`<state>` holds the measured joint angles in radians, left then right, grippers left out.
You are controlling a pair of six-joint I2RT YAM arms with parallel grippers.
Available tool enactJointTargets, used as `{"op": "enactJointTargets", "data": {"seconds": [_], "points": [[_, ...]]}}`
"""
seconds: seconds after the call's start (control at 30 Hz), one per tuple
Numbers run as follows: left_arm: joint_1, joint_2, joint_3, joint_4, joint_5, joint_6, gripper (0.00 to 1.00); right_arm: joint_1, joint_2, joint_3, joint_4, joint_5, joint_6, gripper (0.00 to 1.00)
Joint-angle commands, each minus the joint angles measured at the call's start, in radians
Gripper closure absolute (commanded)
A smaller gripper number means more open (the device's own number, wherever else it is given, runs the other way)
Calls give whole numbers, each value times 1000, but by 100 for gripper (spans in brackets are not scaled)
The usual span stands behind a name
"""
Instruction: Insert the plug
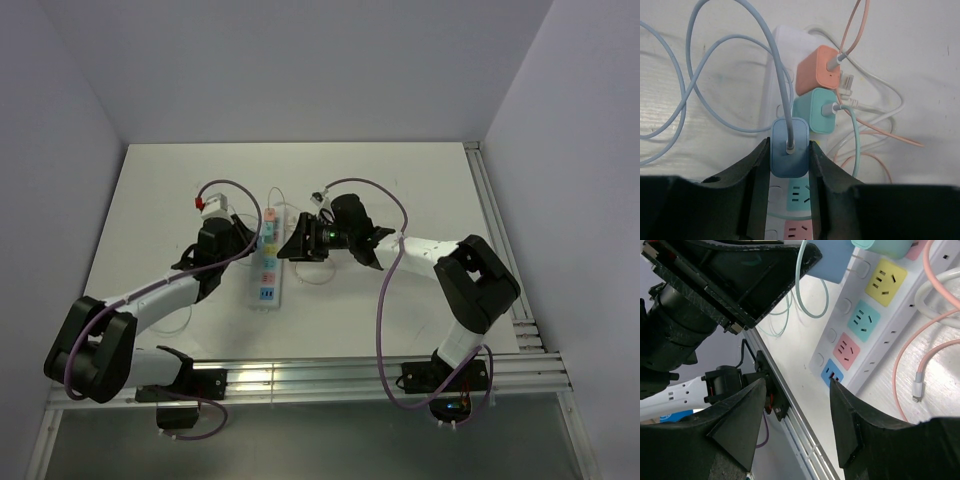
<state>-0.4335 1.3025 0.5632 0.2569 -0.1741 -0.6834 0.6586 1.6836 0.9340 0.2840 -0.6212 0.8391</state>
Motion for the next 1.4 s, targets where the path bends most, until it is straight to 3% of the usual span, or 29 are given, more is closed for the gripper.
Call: {"op": "enactJointTargets", "data": {"seconds": [0.0, 0.23, 0.43, 0.67, 1.37], "points": [[-1, -19, -14, 111, -33, 57, 100, -8, -28, -12, 14, -11, -26, 39], [-1, -8, -45, 214, 33, 73, 100, -24, -39, -27, 15, -20, -32, 39], [-11, -58, -91, 173, 48, -5, 100, -33, -51, -34, 12, -23, -37, 39], [-27, -164, -117, 65, 119, 15, 100, -40, -41, -38, 27, -37, -29, 39], [-66, -186, -195, 128, 81, 33, 100, -39, -22, -43, 57, -34, -8, 39]]}}
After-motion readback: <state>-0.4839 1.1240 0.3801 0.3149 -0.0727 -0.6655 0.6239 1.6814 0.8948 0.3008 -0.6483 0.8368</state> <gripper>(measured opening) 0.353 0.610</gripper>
